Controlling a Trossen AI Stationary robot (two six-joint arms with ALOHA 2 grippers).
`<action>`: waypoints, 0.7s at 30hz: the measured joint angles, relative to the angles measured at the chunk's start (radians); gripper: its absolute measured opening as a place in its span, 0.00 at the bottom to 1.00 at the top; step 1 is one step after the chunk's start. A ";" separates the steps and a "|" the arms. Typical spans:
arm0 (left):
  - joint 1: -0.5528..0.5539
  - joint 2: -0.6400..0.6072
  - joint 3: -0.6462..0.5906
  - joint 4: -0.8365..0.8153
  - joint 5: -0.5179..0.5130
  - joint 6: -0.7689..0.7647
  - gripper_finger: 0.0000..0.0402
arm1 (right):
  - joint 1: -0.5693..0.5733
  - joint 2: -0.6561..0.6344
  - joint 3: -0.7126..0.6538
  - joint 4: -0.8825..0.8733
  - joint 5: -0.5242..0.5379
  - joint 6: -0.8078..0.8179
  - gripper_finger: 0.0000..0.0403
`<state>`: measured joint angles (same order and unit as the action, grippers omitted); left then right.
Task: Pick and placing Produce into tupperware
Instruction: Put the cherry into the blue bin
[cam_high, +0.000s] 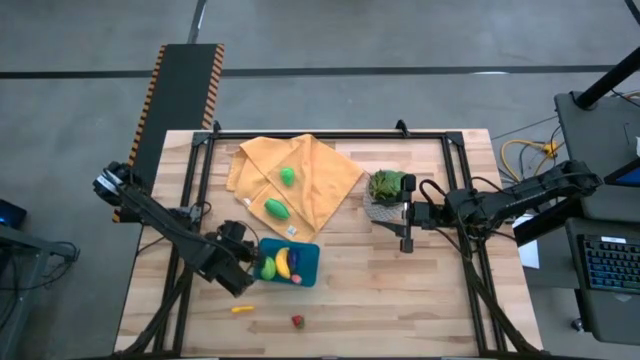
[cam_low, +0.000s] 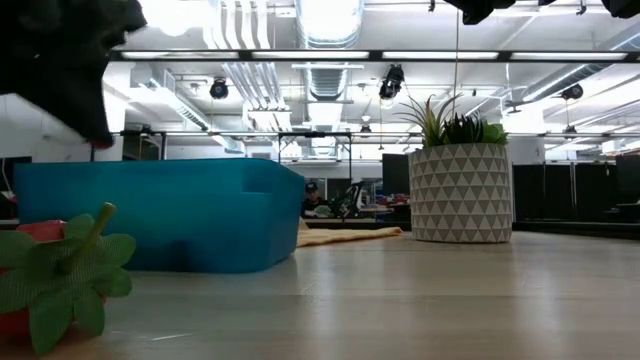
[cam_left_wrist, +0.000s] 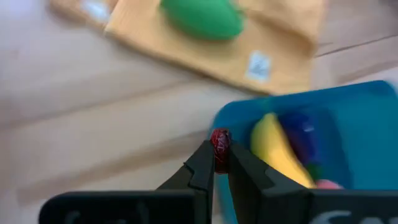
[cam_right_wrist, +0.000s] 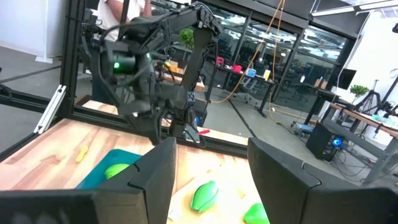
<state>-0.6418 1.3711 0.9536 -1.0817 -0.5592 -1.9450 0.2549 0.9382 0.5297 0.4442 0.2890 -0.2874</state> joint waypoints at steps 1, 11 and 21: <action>0.000 -0.007 0.009 0.000 -0.023 0.020 0.04 | 0.000 0.000 0.000 0.000 0.000 0.000 0.48; 0.001 -0.011 0.022 0.225 -0.155 0.283 0.04 | 0.000 0.000 0.000 0.000 0.000 0.000 0.48; 0.004 0.061 0.021 0.290 -0.147 0.328 0.04 | 0.000 0.000 0.000 0.000 0.000 0.000 0.48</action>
<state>-0.6382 1.4323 0.9749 -0.7918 -0.7061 -1.6165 0.2550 0.9382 0.5297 0.4446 0.2886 -0.2871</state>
